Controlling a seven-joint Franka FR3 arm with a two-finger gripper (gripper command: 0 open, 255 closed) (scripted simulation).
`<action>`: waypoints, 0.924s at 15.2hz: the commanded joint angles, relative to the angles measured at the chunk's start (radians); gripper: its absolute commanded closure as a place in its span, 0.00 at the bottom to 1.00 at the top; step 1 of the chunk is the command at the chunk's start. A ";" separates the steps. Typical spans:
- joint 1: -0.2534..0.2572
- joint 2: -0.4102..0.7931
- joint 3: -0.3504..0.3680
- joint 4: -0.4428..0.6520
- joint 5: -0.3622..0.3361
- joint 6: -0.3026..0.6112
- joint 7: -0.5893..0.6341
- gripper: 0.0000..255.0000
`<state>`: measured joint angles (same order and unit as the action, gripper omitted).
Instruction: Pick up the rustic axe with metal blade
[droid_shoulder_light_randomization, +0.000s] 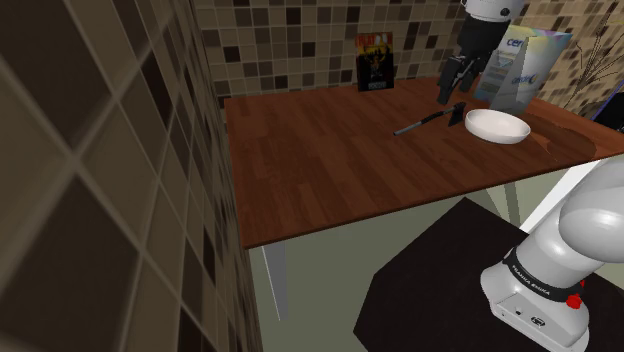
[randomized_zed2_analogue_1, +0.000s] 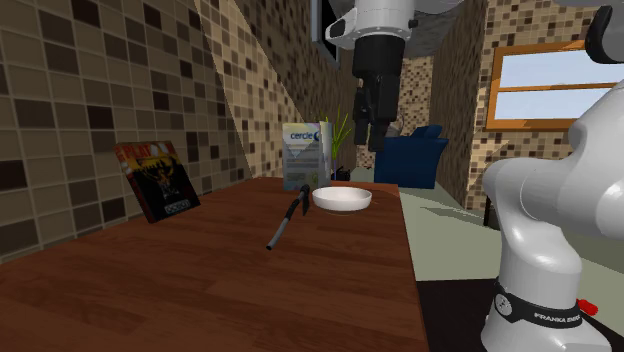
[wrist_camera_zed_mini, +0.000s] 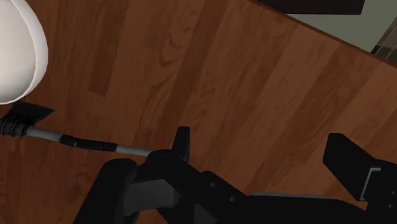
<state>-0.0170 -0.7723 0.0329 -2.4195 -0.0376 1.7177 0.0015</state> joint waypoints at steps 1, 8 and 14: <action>0.000 0.000 0.000 0.000 0.000 0.000 0.000 0.00; 0.027 0.057 -0.192 -0.051 -0.157 0.080 -0.424 0.00; 0.057 0.196 -0.351 -0.015 -0.269 0.184 -0.778 0.00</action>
<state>0.0318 -0.6130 -0.2904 -2.4533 -0.2899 1.8823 -0.7078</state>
